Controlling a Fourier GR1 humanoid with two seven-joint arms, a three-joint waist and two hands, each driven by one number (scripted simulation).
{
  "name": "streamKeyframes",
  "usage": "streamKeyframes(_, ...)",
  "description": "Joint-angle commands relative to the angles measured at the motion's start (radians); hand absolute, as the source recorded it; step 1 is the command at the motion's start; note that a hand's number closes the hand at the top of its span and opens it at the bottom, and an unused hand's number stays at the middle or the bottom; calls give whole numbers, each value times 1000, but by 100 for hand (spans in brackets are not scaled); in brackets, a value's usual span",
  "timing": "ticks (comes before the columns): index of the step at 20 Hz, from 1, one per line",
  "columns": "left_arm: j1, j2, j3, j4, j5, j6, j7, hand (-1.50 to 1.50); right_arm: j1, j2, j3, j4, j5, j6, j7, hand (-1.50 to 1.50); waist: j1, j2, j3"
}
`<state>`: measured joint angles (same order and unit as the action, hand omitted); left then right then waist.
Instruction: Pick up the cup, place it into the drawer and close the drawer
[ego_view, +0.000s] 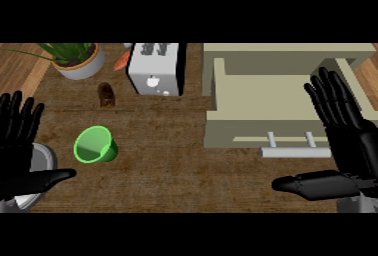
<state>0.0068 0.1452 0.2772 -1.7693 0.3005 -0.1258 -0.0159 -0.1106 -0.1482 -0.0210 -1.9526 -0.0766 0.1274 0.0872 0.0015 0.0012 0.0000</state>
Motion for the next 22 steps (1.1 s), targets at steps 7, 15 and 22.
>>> streamKeyframes(7,-20,33,55,425,-61,-90,-249,-150,-96,-5,-30,62,-1,9,-13,-150,-4,1,-1)
streamKeyframes(15,-117,61,70,688,-121,-53,-357,-150,-128,-46,-97,129,-30,55,-32,-150,-4,0,0)
streamKeyframes(22,-213,85,86,1062,-189,-57,-620,-150,-132,-11,-57,46,7,8,28,-150,-11,2,-2)
